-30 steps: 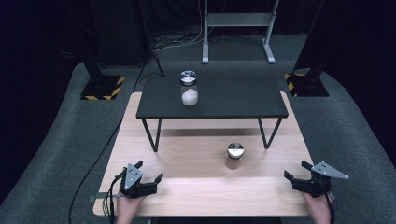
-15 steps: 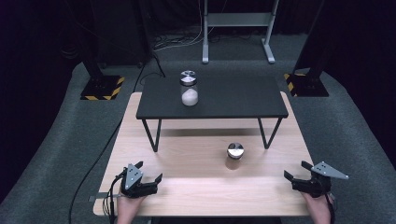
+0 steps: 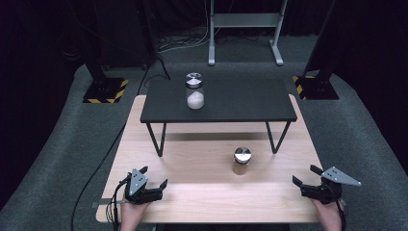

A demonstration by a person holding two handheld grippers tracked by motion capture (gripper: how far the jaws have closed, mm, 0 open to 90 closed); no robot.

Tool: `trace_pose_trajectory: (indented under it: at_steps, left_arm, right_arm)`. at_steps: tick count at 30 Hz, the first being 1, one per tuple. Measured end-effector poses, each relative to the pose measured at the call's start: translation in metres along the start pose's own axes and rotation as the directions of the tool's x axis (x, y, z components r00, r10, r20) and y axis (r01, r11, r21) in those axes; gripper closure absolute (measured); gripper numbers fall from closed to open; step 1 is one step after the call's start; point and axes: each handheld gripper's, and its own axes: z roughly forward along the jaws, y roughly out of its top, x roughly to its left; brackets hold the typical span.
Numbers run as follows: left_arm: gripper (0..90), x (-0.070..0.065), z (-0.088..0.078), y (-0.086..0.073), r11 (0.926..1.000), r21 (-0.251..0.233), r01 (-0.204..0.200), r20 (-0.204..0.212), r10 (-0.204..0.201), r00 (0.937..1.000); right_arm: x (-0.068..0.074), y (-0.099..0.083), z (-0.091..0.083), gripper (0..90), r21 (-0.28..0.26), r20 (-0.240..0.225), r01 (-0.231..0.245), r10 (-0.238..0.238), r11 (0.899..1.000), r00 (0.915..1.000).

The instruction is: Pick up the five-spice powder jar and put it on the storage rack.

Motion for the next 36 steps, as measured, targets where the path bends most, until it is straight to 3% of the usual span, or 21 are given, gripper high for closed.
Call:
trace_pose_trajectory:
  at_steps: [7, 11, 20, 28, 36]
  left_arm:
    - [7.5, 0.0, -0.001, -0.001, 1.0, -0.006, 0.007, -0.004, -0.007, 1.0]
    - [7.3, -0.001, -0.001, -0.001, 1.0, -0.003, 0.006, -0.003, -0.006, 1.0]
    - [7.3, -0.001, -0.001, 0.0, 1.0, -0.001, 0.009, -0.006, -0.009, 0.9999]
    - [7.2, 0.0, 0.0, 0.0, 1.0, 0.002, 0.009, -0.002, -0.009, 1.0]
    - [7.3, 0.0, 0.0, 0.0, 1.0, 0.002, 0.008, -0.001, -0.008, 1.0]
  right_arm:
    - [0.01, 0.015, -0.003, 7.1, -0.034, -0.048, 0.057, -0.058, 0.998, 0.9971]
    - [0.014, 0.029, 0.001, 7.6, -0.022, -0.087, 0.089, -0.09, 0.996, 0.9921]
    - [0.015, 0.057, 0.02, 7.4, 0.02, -0.208, 0.148, -0.141, 0.989, 0.968]
    - [0.023, 0.074, 0.042, 6.7, 0.053, -0.265, 0.184, -0.164, 0.982, 0.9504]
    - [0.033, 0.083, 0.063, 5.3, 0.085, -0.298, 0.206, -0.173, 0.975, 0.9386]
